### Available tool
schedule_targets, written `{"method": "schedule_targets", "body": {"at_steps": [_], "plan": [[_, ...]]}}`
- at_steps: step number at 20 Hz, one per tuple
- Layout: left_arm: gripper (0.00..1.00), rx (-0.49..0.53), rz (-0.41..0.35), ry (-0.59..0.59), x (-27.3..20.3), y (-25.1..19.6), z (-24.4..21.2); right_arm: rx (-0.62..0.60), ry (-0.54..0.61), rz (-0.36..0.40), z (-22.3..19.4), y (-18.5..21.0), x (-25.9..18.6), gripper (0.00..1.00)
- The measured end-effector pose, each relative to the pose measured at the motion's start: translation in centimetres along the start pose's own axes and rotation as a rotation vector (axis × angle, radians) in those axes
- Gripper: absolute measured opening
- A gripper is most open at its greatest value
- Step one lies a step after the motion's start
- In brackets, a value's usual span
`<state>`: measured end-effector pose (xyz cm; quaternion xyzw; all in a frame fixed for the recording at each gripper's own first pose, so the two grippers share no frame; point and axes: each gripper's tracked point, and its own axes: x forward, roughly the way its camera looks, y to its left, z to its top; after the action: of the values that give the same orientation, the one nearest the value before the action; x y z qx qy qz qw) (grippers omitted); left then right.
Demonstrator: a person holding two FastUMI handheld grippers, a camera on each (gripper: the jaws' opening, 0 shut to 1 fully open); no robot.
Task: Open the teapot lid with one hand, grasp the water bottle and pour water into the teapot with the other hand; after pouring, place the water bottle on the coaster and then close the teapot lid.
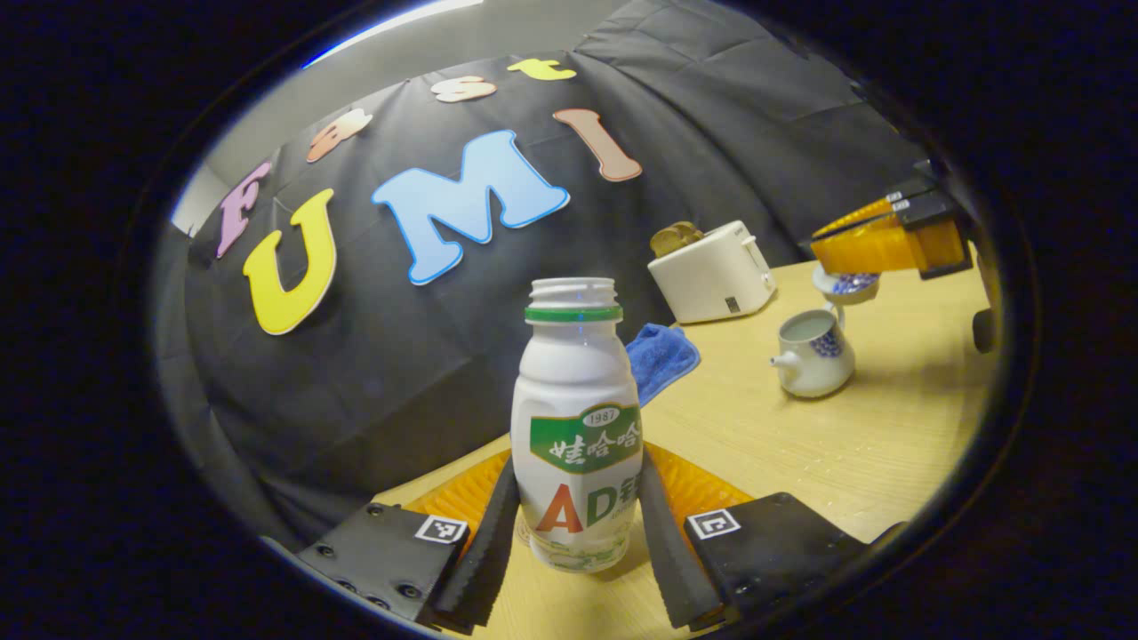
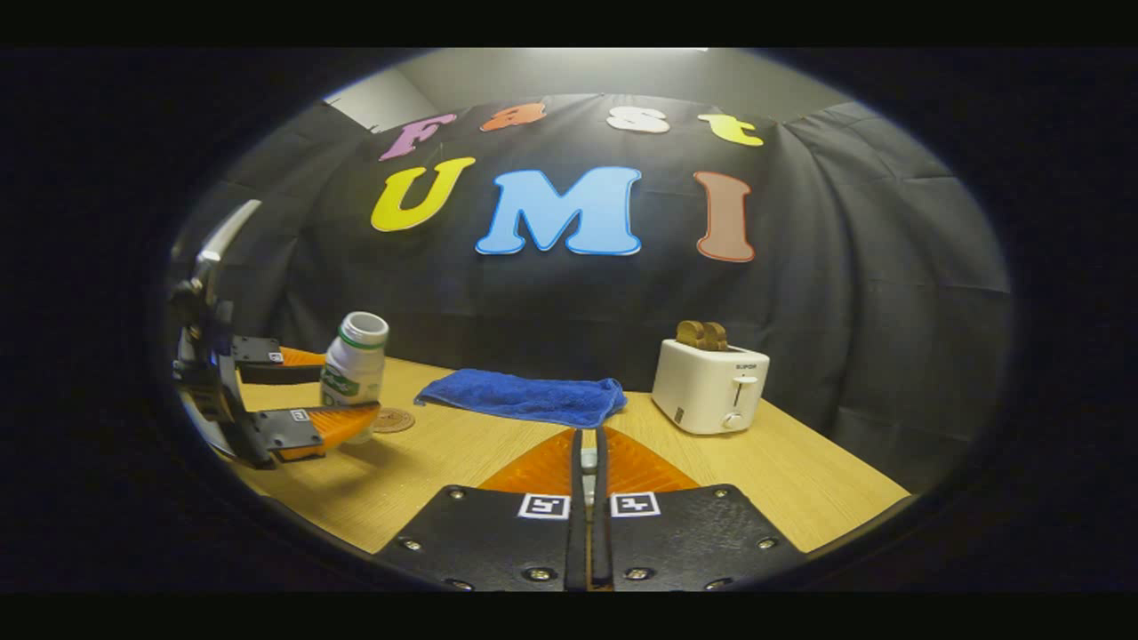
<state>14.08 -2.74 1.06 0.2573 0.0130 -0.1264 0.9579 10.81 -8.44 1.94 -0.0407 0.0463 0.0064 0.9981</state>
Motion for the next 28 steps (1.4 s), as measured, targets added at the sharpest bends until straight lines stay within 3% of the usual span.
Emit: {"method": "schedule_targets", "body": {"at_steps": [1,2,3,7,9,10,11,12,13,16,17,18,22,23,24,25,26,28], "plan": [[0.82,-0.027,0.005,-0.024,-0.5,0.4,0.5,0.009,0.001,-0.006,0.0,-0.1,0.6,0.02],[0.68,-0.059,0.003,-0.041,-0.8,0.9,0.9,0.016,0.001,-0.012,0.0,-0.2,1.1,0.00],[0.82,-0.093,-0.005,-0.051,-1.0,1.2,1.1,0.016,-0.004,-0.015,0.2,-0.2,1.7,0.02],[0.82,-0.191,-0.002,-0.065,-0.8,2.6,0.8,0.005,0.012,-0.012,-0.5,-0.1,3.7,0.02],[0.82,-0.274,-0.048,-0.087,-1.4,2.5,1.4,0.052,0.032,0.013,-1.5,0.3,4.3,0.02],[0.75,-0.310,-0.072,-0.101,-2.0,2.2,1.4,0.058,0.039,0.008,-1.8,0.2,4.5,0.00],[0.78,-0.332,-0.073,-0.116,-2.4,2.5,1.8,0.059,0.043,0.001,-2.0,0.0,4.6,0.02],[0.81,-0.334,-0.066,-0.127,-2.6,3.0,1.9,0.057,0.040,0.001,-2.0,0.0,4.7,0.00],[0.75,-0.331,-0.057,-0.133,-2.7,3.5,1.9,0.054,0.037,-0.002,-2.0,-0.2,4.7,0.02],[0.75,-0.326,-0.045,-0.115,-2.4,3.5,1.1,0.062,0.045,-0.001,-2.7,-0.2,5.3,0.02],[0.81,-0.323,-0.039,-0.105,-2.3,3.5,0.7,0.061,0.049,-0.001,-2.7,-0.1,5.1,0.02],[0.75,-0.320,-0.035,-0.095,-2.2,3.6,0.4,0.064,0.052,0.000,-2.8,-0.2,5.2,0.02],[0.75,-0.324,0.004,-0.078,-2.0,4.4,-0.5,0.096,0.075,-0.001,-3.9,-0.2,5.2,0.02],[0.75,-0.322,0.039,-0.079,-1.9,5.1,-0.7,0.110,0.078,-0.002,-4.0,-0.3,5.1,0.22],[0.75,-0.323,0.074,-0.081,-1.8,5.8,-1.0,0.113,0.083,-0.015,-4.0,-0.5,5.0,0.00],[0.81,-0.331,0.088,-0.083,-1.7,6.1,-1.2,0.113,0.075,-0.019,-3.7,-0.7,4.8,0.11],[0.81,-0.352,0.092,-0.081,-1.6,6.1,-1.5,0.119,0.049,-0.023,-3.0,-0.7,4.3,0.00],[0.75,-0.398,0.084,-0.073,-1.5,6.1,-1.8,0.137,-0.023,-0.023,-0.9,-1.0,3.0,0.26]]}}
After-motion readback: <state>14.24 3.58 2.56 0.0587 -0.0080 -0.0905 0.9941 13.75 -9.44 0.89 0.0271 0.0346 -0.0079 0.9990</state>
